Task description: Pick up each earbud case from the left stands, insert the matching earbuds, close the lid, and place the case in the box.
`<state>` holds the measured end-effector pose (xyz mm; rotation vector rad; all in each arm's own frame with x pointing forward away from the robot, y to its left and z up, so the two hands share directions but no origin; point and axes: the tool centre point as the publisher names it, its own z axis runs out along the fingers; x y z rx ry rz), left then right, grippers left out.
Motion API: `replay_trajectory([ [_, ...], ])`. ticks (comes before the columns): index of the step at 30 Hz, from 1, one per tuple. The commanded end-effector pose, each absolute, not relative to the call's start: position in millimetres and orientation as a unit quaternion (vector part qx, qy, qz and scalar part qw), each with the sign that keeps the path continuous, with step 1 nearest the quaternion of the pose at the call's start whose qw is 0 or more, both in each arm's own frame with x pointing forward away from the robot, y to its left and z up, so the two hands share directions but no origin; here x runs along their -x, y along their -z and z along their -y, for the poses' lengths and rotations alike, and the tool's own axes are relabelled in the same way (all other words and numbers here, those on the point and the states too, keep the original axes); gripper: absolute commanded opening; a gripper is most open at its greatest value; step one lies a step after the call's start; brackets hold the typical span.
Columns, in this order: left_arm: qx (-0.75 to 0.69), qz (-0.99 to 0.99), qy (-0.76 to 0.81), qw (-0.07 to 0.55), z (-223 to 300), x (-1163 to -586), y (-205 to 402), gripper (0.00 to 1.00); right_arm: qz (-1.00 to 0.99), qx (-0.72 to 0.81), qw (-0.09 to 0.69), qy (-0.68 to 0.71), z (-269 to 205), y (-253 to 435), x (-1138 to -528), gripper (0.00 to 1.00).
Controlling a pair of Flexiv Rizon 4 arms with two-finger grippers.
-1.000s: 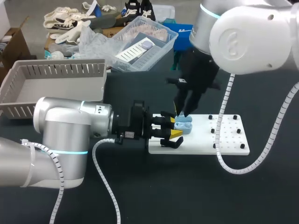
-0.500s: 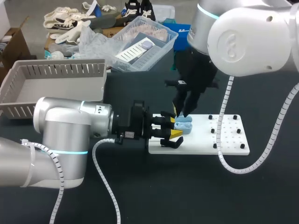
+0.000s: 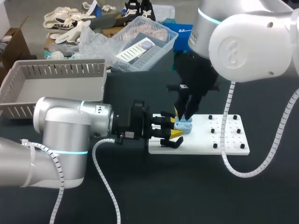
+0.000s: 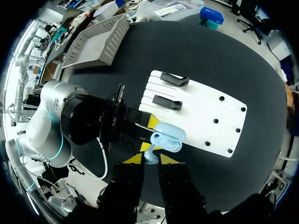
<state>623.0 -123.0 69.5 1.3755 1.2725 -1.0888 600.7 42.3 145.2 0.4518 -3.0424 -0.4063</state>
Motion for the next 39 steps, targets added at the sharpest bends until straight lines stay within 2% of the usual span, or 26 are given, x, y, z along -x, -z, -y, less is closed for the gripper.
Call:
replay_trajectory([
  [1,-0.56,-0.52,0.442,0.47,123,-621,-69,0.0,0.98,-0.147,0.015,0.13,-44,-141,-600,0.0],
  [39,-0.56,-0.52,0.442,0.47,123,-621,-69,0.0,0.984,-0.126,0.011,0.123,-45,-127,-608,0.0],
])
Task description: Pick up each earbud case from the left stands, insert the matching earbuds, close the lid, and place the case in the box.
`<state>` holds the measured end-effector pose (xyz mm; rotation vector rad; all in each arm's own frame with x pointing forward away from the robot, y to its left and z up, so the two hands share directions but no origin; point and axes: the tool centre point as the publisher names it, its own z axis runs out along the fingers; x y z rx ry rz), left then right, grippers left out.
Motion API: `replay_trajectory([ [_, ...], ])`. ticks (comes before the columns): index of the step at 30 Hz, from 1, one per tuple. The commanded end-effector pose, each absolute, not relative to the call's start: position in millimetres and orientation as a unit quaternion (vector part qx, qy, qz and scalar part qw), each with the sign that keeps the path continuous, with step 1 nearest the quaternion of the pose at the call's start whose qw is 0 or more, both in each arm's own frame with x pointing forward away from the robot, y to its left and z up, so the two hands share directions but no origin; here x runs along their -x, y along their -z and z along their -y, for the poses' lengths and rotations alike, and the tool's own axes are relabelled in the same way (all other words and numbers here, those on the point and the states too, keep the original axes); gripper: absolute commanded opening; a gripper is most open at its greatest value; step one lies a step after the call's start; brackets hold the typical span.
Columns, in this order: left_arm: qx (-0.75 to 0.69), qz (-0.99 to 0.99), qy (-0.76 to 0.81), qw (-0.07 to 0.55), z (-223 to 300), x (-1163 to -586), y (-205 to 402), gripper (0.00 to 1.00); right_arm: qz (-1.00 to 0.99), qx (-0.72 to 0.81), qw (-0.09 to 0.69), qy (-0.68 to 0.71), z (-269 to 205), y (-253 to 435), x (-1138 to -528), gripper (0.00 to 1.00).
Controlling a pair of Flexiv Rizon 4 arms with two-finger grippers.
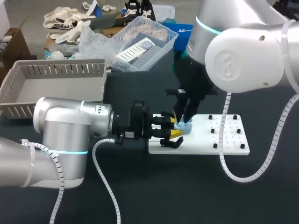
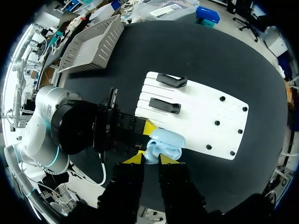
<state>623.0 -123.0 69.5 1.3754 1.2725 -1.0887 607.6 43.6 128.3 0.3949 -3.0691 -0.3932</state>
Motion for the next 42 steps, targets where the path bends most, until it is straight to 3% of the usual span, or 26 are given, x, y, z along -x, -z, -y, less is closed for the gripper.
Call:
replay_trajectory([
  [1,-0.56,-0.52,0.442,0.47,123.0,-621.5,-69.1,0.0,0.984,-0.126,0.011,0.123,-45.5,-127.3,-608.0,0.0],
  [37,-0.56,-0.52,0.442,0.47,123.0,-621.5,-69.1,0.0,0.985,-0.122,0.021,0.118,-47.8,-119.6,-609.7,0.0],
  [38,-0.56,-0.52,0.442,0.47,123.0,-621.5,-69.1,0.0,0.985,-0.121,0.021,0.118,-47.8,-119.2,-609.8,0.18],
  [39,-0.56,-0.52,0.442,0.47,123.0,-621.5,-69.1,0.0,0.985,-0.121,0.021,0.118,-47.9,-119.0,-609.9,0.27],
  [42,-0.56,-0.52,0.442,0.47,123.0,-621.5,-69.1,0.0,0.986,-0.119,0.021,0.118,-48.1,-118.6,-609.9,0.39],
])
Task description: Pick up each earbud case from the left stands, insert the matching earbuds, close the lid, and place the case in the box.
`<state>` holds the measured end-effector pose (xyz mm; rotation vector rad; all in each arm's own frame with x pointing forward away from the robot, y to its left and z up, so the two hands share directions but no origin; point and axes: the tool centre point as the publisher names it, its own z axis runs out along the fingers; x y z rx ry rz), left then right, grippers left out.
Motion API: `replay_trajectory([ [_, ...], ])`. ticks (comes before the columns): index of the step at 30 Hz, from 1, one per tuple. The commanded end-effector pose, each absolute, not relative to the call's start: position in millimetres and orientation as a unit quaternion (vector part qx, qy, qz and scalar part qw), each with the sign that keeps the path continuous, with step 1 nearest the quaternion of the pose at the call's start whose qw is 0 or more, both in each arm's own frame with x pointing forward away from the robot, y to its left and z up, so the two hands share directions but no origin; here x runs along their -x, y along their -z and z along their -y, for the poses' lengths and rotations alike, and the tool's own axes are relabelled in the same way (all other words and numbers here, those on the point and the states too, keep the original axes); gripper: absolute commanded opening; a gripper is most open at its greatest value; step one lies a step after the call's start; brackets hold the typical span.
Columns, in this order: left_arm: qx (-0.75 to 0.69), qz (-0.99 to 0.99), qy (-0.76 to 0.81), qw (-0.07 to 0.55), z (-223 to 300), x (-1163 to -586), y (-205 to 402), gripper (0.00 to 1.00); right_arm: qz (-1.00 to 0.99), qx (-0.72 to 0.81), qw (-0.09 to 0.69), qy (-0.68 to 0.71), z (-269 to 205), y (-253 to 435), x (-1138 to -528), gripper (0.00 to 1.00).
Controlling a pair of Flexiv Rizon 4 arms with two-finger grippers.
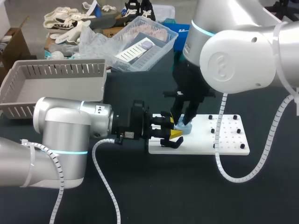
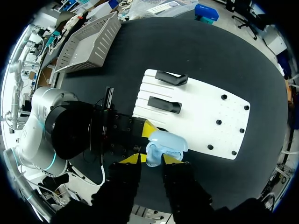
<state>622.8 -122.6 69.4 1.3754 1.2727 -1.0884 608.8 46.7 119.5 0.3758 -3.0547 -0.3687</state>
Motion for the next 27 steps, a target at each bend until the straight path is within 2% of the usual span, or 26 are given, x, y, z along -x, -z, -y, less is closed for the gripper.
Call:
replay_trajectory([
  [1,-0.56,-0.52,0.442,0.47,123,-621,-69,0.0,0.986,-0.117,0.019,0.119,-48,-119,-610,0.47],
  [9,-0.56,-0.52,0.442,0.47,123,-621,-69,0.0,0.985,-0.116,0.009,0.124,-48,-127,-605,0.5],
  [12,-0.56,-0.52,0.442,0.47,123,-621,-69,0.0,0.986,-0.111,0.006,0.123,-46,-128,-604,0.57],
  [15,-0.56,-0.52,0.442,0.47,123,-621,-69,0.0,0.987,-0.107,0.004,0.123,-43,-132,-600,0.69],
  [22,-0.56,-0.52,0.442,0.47,123,-621,-69,0.0,0.987,-0.104,-0.008,0.12,-37,-142,-590,0.61],
  [27,-0.56,-0.52,0.442,0.47,123,-621,-69,0.0,0.989,-0.092,-0.003,0.116,-29,-140,-583,0.63],
])
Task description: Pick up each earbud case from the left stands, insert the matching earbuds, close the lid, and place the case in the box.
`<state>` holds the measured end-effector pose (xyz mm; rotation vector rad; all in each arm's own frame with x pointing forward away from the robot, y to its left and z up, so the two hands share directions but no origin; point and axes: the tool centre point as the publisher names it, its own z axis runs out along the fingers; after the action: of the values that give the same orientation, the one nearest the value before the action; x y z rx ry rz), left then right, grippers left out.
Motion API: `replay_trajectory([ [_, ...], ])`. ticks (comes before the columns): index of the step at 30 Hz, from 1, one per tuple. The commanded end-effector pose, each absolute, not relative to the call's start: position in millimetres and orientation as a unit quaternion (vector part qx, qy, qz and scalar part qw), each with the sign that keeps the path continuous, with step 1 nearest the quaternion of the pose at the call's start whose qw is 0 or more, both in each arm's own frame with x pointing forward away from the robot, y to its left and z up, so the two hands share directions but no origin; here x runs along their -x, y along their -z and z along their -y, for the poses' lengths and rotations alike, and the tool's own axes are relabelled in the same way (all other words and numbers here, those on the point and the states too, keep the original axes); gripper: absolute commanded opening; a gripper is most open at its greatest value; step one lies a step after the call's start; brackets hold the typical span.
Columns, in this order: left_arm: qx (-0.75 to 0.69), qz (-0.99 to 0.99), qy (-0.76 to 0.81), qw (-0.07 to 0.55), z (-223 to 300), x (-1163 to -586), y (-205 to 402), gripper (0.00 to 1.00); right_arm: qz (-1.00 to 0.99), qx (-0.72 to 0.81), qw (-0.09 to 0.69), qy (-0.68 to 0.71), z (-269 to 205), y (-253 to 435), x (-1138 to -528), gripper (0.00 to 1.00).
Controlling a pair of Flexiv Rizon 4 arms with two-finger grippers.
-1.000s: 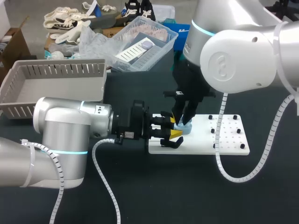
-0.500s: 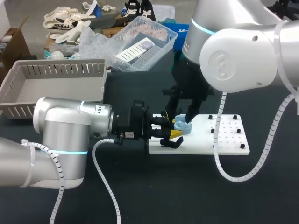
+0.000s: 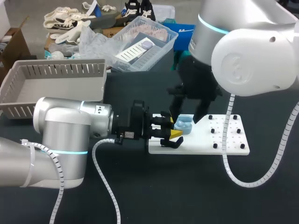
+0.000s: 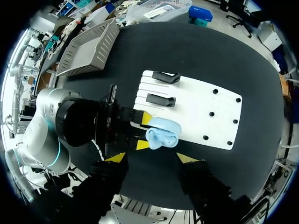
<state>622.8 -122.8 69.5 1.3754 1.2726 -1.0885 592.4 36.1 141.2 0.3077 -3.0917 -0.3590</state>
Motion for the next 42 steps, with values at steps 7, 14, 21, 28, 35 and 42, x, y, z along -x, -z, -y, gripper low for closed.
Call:
replay_trajectory([
  [7,-0.56,-0.52,0.442,0.47,123,-621,-69,0.0,0.991,-0.071,0.008,0.117,-18,-132,-578,0.68],
  [14,-0.56,-0.52,0.442,0.47,123,-621,-69,0.0,0.991,-0.058,0.014,0.118,-12,-125,-578,0.73],
  [21,-0.56,-0.52,0.442,0.47,123,-621,-69,0.0,0.992,-0.045,0.019,0.119,-6,-118,-583,0.88],
  [28,-0.56,-0.52,0.442,0.47,123,-621,-69,0.0,0.991,-0.041,0.028,0.121,-5,-112,-585,0.89],
  [35,-0.56,-0.52,0.442,0.47,123,-621,-69,0.0,0.991,-0.039,0.031,0.122,-3,-108,-587,0.89],
  [42,-0.56,-0.52,0.442,0.47,123,-621,-69,0.0,0.991,-0.045,0.035,0.121,-7,-105,-592,0.9],
])
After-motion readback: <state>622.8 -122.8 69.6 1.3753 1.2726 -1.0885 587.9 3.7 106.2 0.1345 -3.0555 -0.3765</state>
